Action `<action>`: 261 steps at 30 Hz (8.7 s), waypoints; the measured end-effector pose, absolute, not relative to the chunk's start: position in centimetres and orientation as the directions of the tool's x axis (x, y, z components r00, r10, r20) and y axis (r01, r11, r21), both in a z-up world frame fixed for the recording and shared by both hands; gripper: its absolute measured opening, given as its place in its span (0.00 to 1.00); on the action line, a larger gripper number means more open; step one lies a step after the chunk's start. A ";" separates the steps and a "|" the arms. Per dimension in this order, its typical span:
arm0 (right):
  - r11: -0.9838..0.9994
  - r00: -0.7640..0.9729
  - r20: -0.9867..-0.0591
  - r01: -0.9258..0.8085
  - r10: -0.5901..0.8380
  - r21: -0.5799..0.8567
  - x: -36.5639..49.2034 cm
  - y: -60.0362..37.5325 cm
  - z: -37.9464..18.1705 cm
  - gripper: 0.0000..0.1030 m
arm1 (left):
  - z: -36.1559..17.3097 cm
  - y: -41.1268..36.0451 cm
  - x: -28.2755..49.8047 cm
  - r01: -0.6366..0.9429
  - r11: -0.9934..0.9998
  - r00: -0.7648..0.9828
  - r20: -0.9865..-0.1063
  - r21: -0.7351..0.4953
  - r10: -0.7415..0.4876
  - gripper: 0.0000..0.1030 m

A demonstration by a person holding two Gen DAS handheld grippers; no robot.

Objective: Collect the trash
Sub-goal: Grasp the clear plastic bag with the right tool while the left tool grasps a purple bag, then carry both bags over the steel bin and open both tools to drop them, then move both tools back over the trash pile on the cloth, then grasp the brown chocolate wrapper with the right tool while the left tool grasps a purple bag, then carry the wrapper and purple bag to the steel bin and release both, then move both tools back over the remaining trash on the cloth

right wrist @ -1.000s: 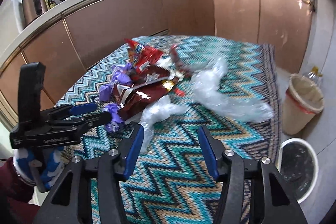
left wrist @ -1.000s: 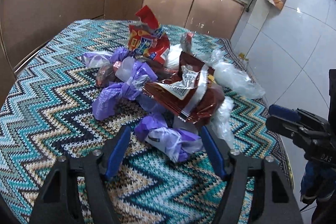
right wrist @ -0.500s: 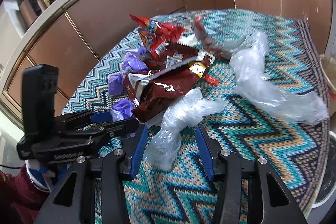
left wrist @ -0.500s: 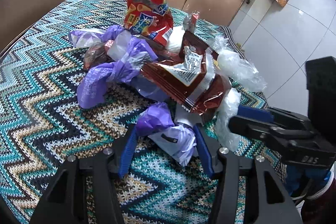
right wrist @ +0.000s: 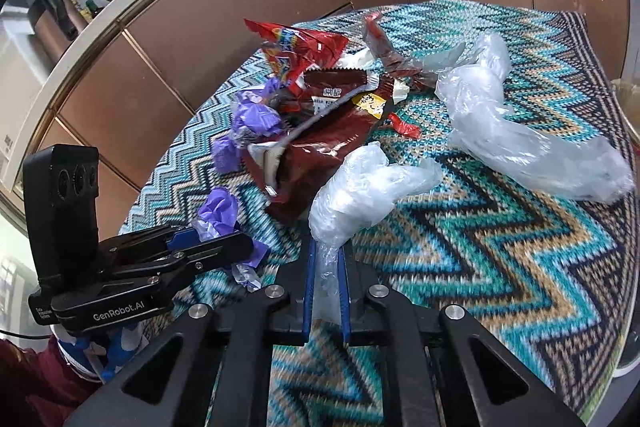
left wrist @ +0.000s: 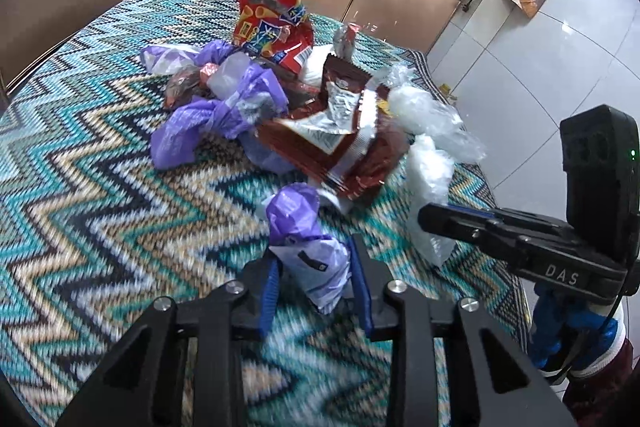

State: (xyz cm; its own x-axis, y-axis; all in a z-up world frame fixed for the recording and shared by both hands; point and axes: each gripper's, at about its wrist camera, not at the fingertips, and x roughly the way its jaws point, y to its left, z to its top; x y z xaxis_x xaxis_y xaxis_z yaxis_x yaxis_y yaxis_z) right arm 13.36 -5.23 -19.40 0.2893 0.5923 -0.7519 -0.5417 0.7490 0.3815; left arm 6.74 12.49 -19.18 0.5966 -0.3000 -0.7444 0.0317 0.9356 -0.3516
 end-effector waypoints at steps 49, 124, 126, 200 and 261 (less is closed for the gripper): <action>0.954 0.557 -0.822 0.166 0.117 0.249 16.5 -40.3 -25.7 0.33 | -17.2 -27.9 24.1 0.593 0.753 0.332 -0.766 -0.285 -0.551 0.39; 0.849 0.447 -0.778 -0.489 0.442 0.201 16.6 -1.2 -14.1 0.57 | -18.5 18.9 12.7 0.296 0.944 0.635 -0.709 -0.146 -0.308 0.36; 0.858 0.443 -0.791 -0.478 0.422 0.190 17.4 -0.5 -14.9 0.58 | -18.8 19.2 13.0 0.286 0.944 0.626 -0.714 -0.163 -0.313 0.31; 0.961 0.815 -0.562 0.021 0.143 0.275 7.6 -32.1 -9.7 0.11 | -9.5 -10.4 11.4 0.596 0.787 0.524 -0.665 -0.160 -0.532 0.12; 0.981 0.835 -0.546 0.156 -0.069 0.115 10.2 -32.2 -7.3 0.65 | -5.9 -16.3 13.5 0.457 0.890 0.757 -0.526 0.001 -0.388 0.46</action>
State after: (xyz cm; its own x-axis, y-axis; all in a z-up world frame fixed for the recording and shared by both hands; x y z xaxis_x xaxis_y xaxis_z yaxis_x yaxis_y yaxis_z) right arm 10.24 -32.23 -7.32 0.8351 -0.0692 -0.5458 0.1561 0.9811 0.1146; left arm 13.50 -16.25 -5.85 0.7568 -0.3876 -0.5263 0.4566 0.8897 0.0013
